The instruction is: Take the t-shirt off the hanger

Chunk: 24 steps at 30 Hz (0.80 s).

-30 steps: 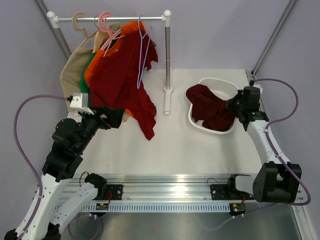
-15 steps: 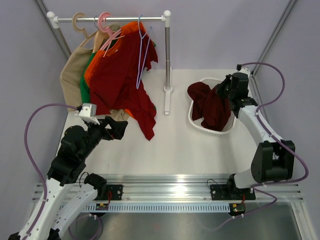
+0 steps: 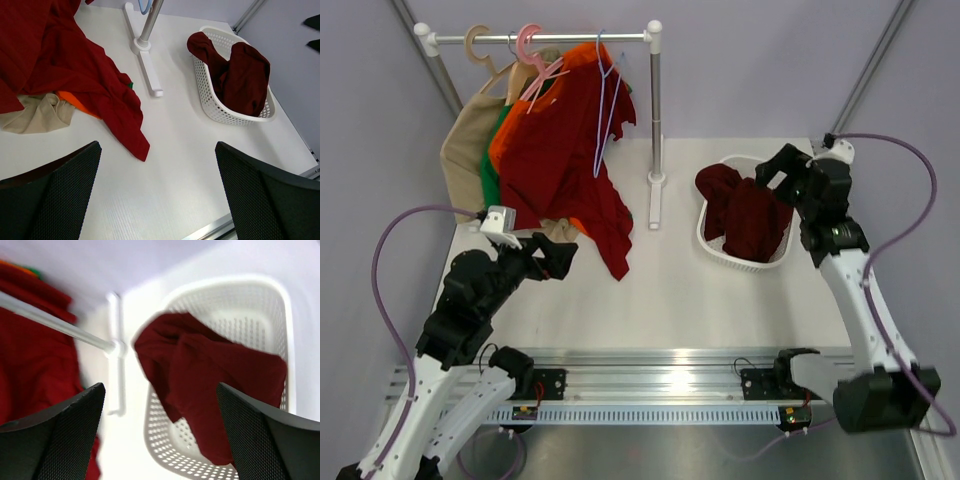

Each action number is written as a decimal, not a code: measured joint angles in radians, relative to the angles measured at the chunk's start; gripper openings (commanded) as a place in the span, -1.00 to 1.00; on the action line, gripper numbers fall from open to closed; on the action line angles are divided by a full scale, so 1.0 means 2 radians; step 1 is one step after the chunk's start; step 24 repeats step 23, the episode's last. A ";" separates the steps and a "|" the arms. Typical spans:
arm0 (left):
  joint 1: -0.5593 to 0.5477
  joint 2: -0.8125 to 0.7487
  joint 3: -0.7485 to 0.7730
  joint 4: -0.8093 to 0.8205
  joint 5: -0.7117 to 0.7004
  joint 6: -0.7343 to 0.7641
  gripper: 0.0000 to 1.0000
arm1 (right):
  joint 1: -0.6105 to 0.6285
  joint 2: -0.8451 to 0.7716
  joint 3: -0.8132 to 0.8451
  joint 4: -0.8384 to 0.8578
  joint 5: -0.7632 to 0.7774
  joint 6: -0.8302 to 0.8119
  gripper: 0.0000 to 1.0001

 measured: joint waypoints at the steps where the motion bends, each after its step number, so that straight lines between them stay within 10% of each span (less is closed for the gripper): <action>1: 0.000 0.000 0.000 0.000 0.000 0.000 0.98 | 0.000 -0.033 0.000 -0.002 -0.001 0.000 0.99; 15: 0.000 -0.113 -0.020 -0.002 -0.004 0.000 0.98 | -0.001 -0.391 -0.151 -0.014 -0.239 0.040 0.99; 24: 0.000 -0.149 -0.046 -0.026 -0.006 0.000 0.98 | -0.001 -0.441 -0.153 -0.019 -0.288 0.052 0.99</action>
